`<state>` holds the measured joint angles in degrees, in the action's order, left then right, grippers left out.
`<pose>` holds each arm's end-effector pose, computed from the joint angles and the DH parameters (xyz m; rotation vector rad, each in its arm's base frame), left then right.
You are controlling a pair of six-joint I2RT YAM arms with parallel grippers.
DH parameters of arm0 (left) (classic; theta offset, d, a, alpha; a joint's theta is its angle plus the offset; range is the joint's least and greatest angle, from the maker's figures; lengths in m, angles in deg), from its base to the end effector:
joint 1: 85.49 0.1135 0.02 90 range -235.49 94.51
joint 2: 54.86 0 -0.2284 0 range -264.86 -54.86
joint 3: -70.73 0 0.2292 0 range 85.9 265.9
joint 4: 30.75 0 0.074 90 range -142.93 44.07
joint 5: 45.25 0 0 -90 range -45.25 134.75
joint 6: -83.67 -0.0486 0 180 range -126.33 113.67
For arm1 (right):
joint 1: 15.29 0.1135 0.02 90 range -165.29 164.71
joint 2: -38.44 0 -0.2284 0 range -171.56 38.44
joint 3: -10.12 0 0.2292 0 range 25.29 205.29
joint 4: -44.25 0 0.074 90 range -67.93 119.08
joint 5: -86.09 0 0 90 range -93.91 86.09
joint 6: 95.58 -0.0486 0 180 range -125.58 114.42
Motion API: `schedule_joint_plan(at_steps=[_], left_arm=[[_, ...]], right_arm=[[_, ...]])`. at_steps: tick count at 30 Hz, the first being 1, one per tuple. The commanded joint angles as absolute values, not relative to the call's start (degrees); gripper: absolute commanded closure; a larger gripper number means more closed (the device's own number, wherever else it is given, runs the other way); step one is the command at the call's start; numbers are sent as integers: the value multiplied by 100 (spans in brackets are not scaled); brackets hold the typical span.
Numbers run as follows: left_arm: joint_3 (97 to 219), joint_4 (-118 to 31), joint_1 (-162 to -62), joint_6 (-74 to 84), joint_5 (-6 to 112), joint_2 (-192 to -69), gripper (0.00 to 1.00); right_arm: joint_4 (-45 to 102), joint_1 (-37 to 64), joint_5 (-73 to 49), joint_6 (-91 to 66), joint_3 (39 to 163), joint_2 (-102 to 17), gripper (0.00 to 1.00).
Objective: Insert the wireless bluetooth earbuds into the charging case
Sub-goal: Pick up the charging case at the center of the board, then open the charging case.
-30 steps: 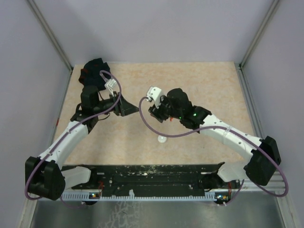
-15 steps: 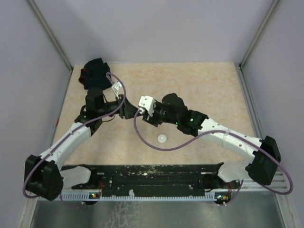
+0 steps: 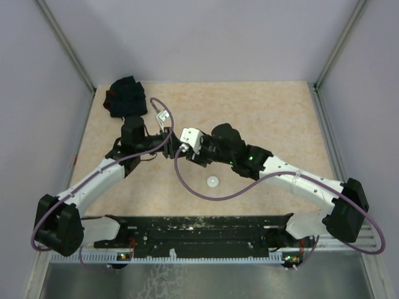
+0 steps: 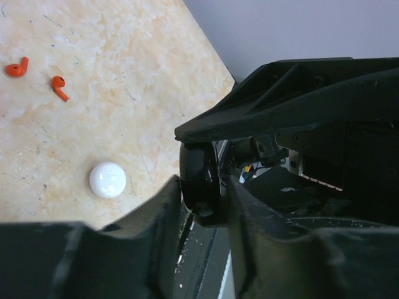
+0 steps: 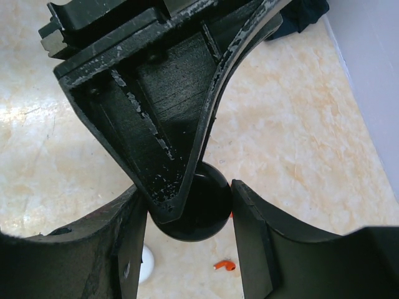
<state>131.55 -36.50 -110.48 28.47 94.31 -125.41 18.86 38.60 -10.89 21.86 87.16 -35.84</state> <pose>0.2305 -0.1482 0.2620 0.5045 1.9587 -1.4873 0.1720 0.2458 0.2974 -1.3547 1.4531 0.4205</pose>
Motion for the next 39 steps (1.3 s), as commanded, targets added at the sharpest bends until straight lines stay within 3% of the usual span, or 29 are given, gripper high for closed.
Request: schedule_joint_plan(at_steps=[1,7,12,18,27,39], left_arm=[[13197,-3463,-11090,2746,9436,-12503,66],[13205,-3576,-11091,2313,9388,-12372,88],[13236,-3812,-11085,1657,9237,-12181,93],[13291,-4135,-11081,665,8985,-11903,95],[13215,-3987,-11077,-291,9433,-11581,91],[12729,-3202,-11074,-647,10150,-11114,91]], right_arm=[[2237,3920,-1052,2257,8788,-3399,52],[2120,3920,-1021,2131,8838,-3343,43],[1723,3920,-972,1949,9043,-3296,34],[1490,3857,-1307,1702,9150,-3052,29],[2122,3087,-2780,787,8861,-2450,29],[2744,2980,-3263,353,8656,-2638,29]])
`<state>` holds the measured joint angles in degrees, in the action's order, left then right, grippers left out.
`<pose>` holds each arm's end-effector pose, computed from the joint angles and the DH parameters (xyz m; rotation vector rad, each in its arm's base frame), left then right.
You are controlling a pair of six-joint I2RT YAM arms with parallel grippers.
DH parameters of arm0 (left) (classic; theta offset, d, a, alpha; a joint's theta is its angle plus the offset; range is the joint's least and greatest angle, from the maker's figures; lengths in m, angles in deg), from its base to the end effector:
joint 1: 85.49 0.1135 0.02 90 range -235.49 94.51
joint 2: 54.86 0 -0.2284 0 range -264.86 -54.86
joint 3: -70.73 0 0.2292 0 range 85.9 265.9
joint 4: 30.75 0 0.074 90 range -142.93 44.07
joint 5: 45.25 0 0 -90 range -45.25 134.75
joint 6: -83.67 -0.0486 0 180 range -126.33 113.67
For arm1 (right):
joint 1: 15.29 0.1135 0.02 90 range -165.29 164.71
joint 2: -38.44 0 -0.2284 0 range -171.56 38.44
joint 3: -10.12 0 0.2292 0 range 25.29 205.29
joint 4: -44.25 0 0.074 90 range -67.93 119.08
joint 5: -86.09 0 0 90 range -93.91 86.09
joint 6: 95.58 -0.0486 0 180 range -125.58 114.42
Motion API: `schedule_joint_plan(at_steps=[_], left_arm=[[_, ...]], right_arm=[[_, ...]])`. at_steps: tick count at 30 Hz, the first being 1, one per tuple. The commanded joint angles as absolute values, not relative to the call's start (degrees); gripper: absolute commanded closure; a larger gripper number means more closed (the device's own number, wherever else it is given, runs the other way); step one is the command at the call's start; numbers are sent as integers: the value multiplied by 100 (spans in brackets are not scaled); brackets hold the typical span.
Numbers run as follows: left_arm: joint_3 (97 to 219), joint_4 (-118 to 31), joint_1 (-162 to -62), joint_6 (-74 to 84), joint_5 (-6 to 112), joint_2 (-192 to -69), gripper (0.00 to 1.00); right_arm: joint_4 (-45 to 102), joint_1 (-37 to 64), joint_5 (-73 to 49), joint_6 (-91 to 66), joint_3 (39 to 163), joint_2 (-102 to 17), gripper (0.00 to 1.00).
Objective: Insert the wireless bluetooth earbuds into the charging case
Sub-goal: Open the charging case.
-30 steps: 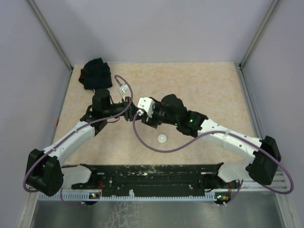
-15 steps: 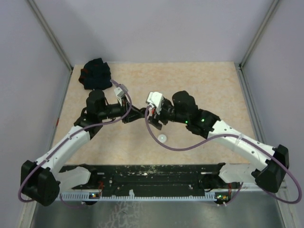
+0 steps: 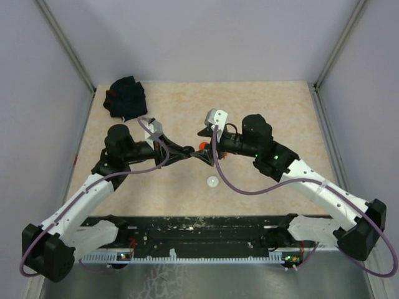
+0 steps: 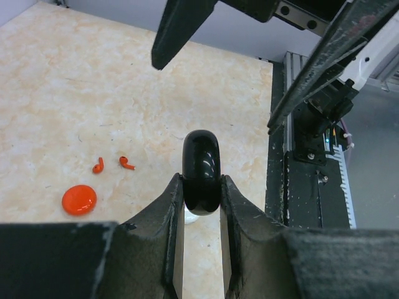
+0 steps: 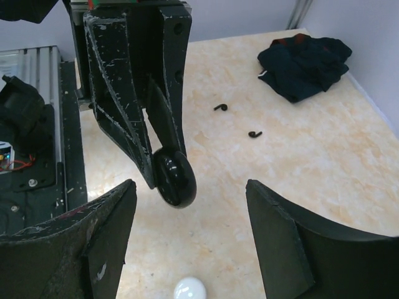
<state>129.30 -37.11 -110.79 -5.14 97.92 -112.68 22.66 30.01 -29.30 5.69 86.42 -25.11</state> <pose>0.1915 -0.1335 0.2997 1.0416 1.4098 -1.1091 0.1669 0.1983 0.3505 -1.1252 1.3794 0.8146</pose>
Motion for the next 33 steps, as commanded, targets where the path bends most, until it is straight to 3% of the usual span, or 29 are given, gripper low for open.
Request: schedule_joint_plan(at_steps=[1,33], left_arm=[[12693,-3145,-11078,-625,10171,-11097,91],[12590,-3299,-11072,-727,10821,-10988,95]], right_arm=[[2763,2980,-3291,342,8655,-2679,29],[2543,2963,-2907,515,8746,-2772,30]])
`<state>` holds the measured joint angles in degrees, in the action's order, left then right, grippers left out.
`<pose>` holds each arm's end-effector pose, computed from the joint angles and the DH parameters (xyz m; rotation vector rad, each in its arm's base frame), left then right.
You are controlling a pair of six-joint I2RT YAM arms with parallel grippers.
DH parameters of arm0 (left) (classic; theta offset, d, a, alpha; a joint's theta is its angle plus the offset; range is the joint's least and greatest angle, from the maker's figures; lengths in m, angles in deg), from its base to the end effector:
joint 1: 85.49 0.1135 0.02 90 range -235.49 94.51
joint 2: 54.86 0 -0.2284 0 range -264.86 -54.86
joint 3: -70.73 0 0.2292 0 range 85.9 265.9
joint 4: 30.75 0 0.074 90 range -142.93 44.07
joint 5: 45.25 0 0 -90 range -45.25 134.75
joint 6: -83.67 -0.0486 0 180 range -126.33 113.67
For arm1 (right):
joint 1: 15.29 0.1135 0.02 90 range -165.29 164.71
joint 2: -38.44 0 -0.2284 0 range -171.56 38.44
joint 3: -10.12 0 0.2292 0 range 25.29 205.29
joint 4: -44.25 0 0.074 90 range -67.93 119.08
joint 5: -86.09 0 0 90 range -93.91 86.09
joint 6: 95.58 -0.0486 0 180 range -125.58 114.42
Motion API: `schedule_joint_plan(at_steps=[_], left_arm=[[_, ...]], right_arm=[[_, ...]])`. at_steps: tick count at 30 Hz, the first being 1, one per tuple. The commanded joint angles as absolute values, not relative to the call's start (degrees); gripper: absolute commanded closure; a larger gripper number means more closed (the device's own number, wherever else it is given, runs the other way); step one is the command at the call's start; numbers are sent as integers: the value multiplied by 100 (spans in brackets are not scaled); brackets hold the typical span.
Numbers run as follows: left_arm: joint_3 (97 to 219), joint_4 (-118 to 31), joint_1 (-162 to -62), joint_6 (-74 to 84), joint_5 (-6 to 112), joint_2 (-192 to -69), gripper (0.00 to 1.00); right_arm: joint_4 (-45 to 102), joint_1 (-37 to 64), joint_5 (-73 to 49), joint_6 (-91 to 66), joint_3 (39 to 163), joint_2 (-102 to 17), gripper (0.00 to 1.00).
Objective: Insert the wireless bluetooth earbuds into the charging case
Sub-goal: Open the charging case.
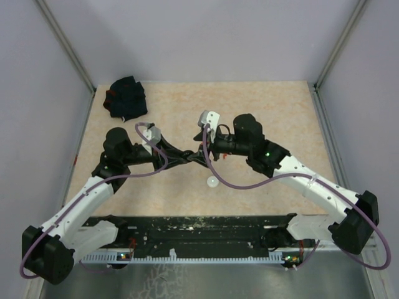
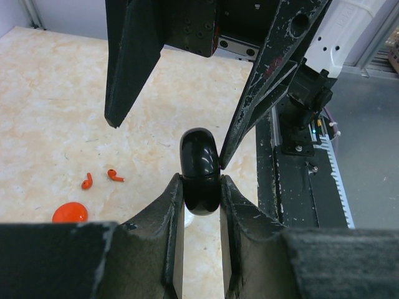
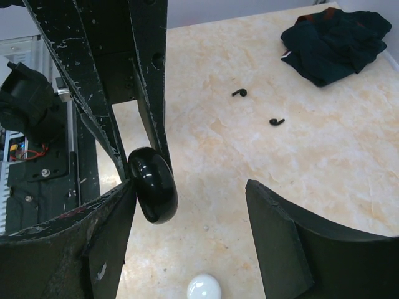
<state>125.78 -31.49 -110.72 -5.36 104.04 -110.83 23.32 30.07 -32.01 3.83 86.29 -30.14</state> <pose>0.1813 -0.1316 0.2962 1.1271 1.2935 -1.1628 0.1787 0.2135 0.3294 -1.1630 1.4581 0.8819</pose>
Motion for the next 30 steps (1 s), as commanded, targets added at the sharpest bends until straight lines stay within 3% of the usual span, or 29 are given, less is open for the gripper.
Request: schedule_joint_plan(at_steps=[1,15,24,28,30], left_arm=[[12609,-3346,-11072,-757,10827,-10999,95],[12625,-3424,-11076,-795,10977,-11010,95],[12437,-2950,-11078,-439,10451,-10948,95],[12254,-2390,-11080,-48,10261,-10845,96],[12140,-2027,-11078,159,10212,-10797,96]], right_arm=[[2534,2958,-2910,515,8745,-2760,30],[2522,2892,-2946,415,8732,-2708,30],[2730,2798,-3567,-165,8720,-2345,31],[3147,2427,-4221,-758,8384,-2100,17],[3471,2231,-4543,-1055,8141,-2028,17]])
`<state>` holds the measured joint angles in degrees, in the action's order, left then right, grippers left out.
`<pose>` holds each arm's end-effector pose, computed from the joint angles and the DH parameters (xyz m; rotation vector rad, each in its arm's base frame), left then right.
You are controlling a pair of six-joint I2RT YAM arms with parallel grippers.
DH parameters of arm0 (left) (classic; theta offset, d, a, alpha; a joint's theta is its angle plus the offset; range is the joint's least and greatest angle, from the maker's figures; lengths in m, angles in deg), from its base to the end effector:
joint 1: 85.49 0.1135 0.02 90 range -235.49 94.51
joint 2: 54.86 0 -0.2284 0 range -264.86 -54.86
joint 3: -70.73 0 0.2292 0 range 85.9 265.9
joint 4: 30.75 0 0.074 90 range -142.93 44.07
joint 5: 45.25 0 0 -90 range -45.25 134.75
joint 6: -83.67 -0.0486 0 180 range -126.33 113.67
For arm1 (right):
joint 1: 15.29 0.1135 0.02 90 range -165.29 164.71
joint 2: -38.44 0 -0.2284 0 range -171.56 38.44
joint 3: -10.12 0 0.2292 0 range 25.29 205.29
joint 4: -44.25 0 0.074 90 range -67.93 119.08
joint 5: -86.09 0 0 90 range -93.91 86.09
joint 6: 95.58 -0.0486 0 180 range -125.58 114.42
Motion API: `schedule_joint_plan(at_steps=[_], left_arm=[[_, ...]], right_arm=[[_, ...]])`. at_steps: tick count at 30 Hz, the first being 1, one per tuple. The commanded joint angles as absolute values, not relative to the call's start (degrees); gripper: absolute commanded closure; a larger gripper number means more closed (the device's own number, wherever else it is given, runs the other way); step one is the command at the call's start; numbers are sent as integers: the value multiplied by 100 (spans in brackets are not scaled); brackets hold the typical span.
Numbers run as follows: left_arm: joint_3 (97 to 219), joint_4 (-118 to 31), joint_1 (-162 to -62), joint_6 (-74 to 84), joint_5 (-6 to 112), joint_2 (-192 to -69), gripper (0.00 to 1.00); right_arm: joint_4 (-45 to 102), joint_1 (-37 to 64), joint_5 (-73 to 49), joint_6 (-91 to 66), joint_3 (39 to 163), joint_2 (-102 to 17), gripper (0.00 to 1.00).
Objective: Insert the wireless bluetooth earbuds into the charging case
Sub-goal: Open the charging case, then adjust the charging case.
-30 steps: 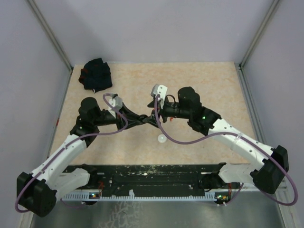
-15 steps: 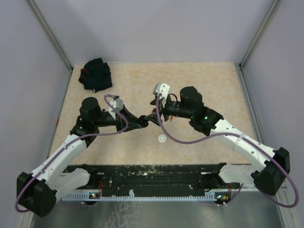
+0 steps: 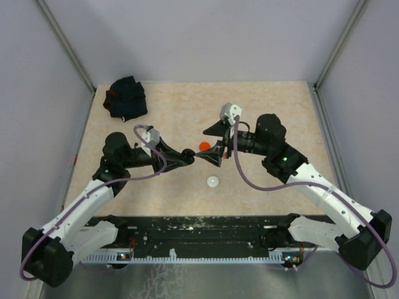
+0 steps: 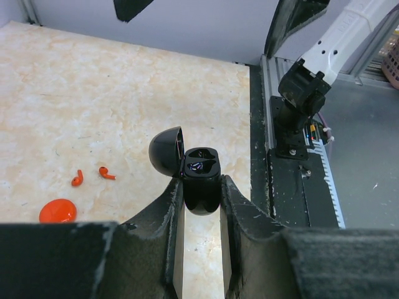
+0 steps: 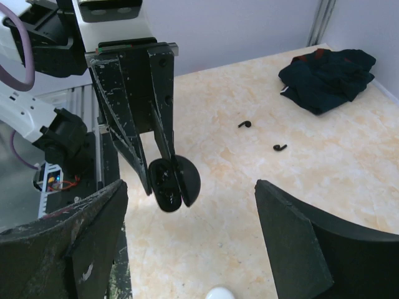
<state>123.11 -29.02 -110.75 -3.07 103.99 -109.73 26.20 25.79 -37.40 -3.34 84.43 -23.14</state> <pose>0.1779 -0.1301 0.2890 1.1072 1.3058 -1.1857 0.1700 0.1838 0.3543 -1.0509 1.3950 0.9883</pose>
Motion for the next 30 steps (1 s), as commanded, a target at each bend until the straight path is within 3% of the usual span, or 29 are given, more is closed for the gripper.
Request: schedule_joint_plan(at_steps=[1,6,13,21,30], left_arm=[[12092,-1873,-11079,246,10202,-10790,95],[11953,-1264,-11080,624,10173,-10838,96],[11756,-250,-11078,1156,10210,-10993,96],[11681,724,-11075,1671,10614,-11180,95],[11631,1469,-11136,1896,10613,-11284,97]], right_arm=[[3651,2177,-4628,-1180,7967,-1989,17],[4543,2138,-4595,-1562,7326,-1840,19],[5349,2136,-4897,-1503,6801,-1870,10],[7079,2145,-5565,-1972,6357,-2276,23],[7769,2240,-5493,-2228,6337,-2586,35]])
